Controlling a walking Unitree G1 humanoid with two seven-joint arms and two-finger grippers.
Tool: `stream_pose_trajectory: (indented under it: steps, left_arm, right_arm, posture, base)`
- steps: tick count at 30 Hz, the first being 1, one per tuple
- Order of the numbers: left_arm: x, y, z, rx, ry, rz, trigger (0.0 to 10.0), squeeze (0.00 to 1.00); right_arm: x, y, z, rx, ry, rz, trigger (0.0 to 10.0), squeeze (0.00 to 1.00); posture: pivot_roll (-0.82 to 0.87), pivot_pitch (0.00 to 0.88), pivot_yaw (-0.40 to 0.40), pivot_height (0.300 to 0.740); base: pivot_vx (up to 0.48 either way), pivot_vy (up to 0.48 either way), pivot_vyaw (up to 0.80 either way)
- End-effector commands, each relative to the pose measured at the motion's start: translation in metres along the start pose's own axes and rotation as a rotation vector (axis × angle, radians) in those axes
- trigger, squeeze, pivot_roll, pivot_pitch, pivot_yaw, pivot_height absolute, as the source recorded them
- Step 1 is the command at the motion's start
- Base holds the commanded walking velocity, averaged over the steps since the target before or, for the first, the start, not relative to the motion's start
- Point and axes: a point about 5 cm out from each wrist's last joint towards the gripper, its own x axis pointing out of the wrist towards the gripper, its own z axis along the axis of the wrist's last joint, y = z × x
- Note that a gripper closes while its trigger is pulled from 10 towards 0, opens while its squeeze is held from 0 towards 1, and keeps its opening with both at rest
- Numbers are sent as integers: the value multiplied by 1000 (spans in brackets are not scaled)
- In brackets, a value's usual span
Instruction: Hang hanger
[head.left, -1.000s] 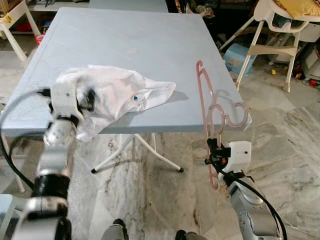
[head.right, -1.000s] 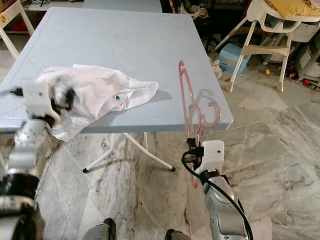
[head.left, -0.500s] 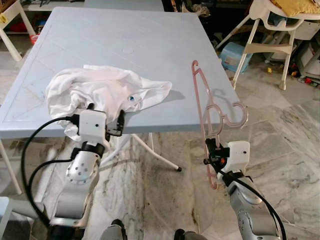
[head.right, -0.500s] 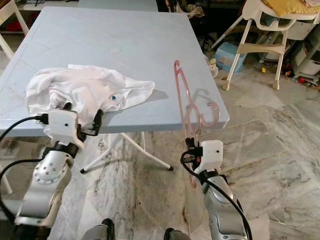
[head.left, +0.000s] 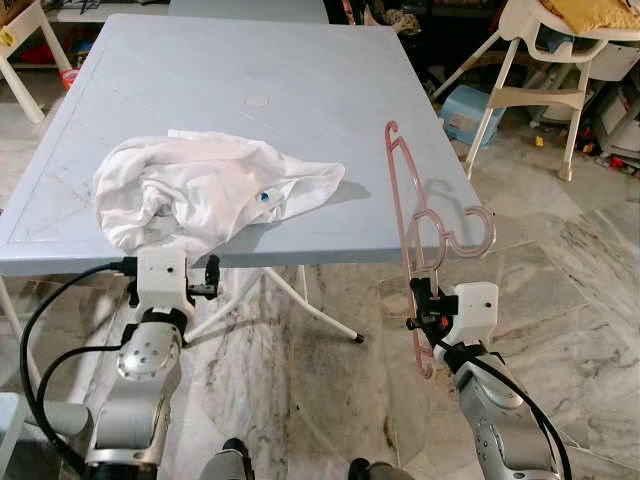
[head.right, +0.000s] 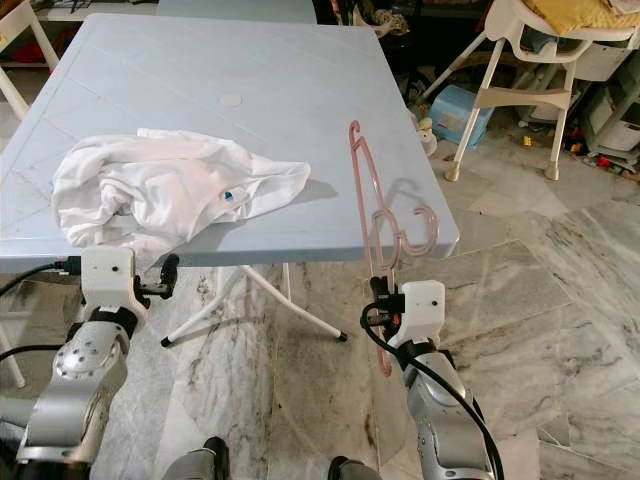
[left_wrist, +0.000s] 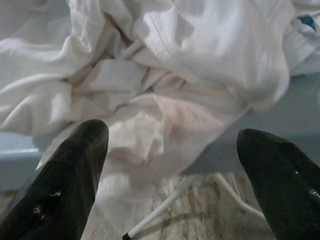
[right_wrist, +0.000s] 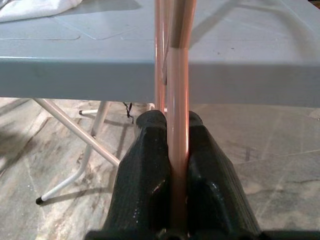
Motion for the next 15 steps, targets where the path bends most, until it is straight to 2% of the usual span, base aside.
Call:
stream_pose_trajectory:
  steps: [1,11,15]
  left_arm:
    - [8,8,-2,6,30,36,10000,1000]
    - [31,10,-2,11,42,37,10000,1000]
    - [46,12,-1,9,55,46,10000,1000]
  right_arm:
    - [-5,-2,-11,0,59,-5,10000,0]
    - [-9,-5,-12,-6,60,-17,10000,0]
    - [-10,-5,-12,-9,62,-21,10000,0]
  posture:
    - [11,162,-60,740]
    - [-20,159,-55,740]
    - [-20,159,-55,740]
  base:
    - [0,0,0]
    - [0,0,0]
    - [0,0,0]
